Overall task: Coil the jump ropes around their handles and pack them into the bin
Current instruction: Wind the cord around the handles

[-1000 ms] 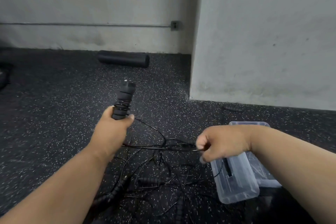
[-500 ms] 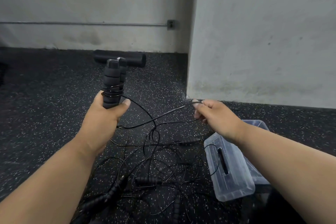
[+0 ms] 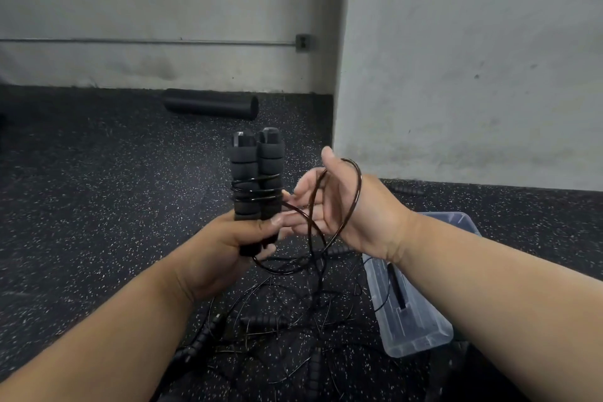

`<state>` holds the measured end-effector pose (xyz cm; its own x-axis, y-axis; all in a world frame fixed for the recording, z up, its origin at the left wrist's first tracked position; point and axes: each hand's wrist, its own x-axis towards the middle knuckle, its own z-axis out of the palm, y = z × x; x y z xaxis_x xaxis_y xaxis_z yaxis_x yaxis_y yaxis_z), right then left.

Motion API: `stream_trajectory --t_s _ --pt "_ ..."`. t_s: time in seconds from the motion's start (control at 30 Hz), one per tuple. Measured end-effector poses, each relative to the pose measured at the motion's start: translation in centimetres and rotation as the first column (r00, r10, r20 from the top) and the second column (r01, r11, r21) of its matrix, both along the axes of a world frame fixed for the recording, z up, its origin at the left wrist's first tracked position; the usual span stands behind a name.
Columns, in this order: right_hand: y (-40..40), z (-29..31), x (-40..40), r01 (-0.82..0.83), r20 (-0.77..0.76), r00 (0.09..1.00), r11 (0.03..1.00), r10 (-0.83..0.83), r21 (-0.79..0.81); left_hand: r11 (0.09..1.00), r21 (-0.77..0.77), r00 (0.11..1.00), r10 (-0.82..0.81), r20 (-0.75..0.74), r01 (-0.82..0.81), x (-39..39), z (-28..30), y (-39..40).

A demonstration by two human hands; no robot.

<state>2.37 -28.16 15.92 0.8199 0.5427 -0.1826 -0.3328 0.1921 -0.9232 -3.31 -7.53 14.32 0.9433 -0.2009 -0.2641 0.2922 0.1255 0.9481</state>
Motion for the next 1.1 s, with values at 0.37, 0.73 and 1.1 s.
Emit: stream_trajectory --t_s 0.37,0.73,1.1 --pt "-0.4 -0.1 0.2 0.327 0.522 0.851 0.835 -0.057 -0.442 0.975 -0.212 0.998 0.067 -0.005 -0.066 -0.1 0.5 -0.5" --pt "0.1 2.0 -0.8 0.276 0.649 0.751 0.838 0.117 -0.470 0.966 -0.256 0.999 0.033 0.009 -0.030 -0.8 0.6 -1.7" --pt "-1.1 0.6 0.1 0.135 0.459 0.879 0.856 0.130 -0.500 0.832 -0.547 0.995 0.098 -0.019 -0.092 -0.6 1.7 -1.7"
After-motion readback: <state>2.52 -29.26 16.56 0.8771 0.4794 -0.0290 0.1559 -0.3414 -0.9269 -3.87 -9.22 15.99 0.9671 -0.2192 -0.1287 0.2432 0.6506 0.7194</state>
